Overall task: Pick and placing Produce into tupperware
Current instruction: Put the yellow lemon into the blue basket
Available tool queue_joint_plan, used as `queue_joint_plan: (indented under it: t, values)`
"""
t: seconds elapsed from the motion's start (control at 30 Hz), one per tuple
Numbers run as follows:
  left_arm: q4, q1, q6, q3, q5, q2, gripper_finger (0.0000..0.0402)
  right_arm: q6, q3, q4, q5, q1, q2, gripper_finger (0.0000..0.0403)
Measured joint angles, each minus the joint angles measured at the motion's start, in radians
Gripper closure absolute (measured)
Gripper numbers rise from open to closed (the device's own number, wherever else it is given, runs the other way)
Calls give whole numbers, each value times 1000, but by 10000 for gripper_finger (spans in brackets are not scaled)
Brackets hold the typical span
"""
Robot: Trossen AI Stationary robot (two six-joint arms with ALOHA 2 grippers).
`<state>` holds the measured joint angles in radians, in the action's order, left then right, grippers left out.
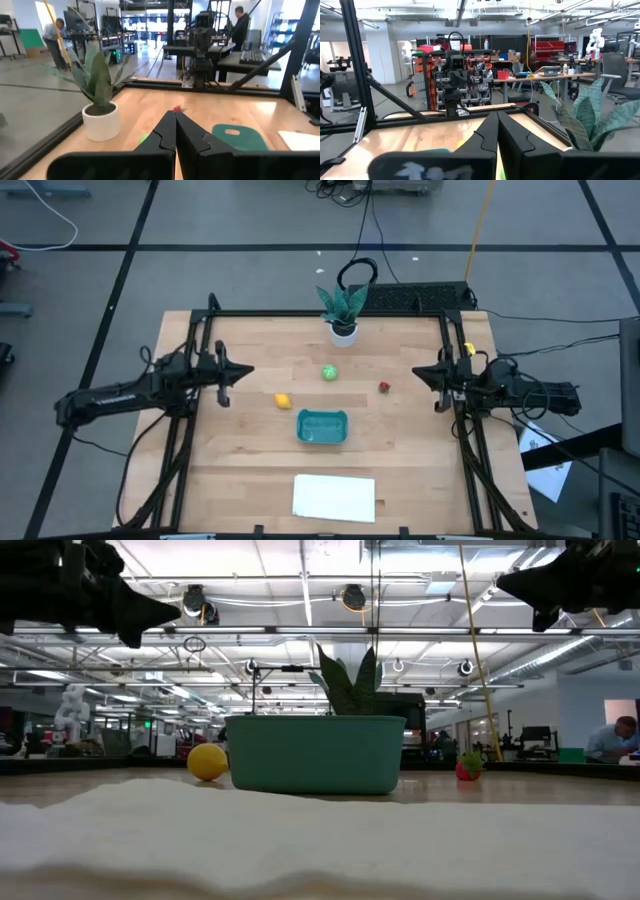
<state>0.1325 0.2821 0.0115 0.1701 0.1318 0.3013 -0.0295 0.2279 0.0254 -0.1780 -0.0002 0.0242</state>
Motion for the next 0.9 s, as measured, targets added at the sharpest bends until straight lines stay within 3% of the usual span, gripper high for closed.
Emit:
queue_joint_plan:
  t: [0.23,0.47,0.63,0.9]
  values:
    - [-5,0,161,135,-27,152,401,6,0,0,0,0,0,403]
    - [-203,14,229,362,-27,364,401,8,1,-17,0,0,0,403]
    - [-282,62,294,476,61,506,401,-8,1,-21,0,0,0,403]
    - [-352,104,444,544,143,677,401,-11,1,-37,1,0,0,403]
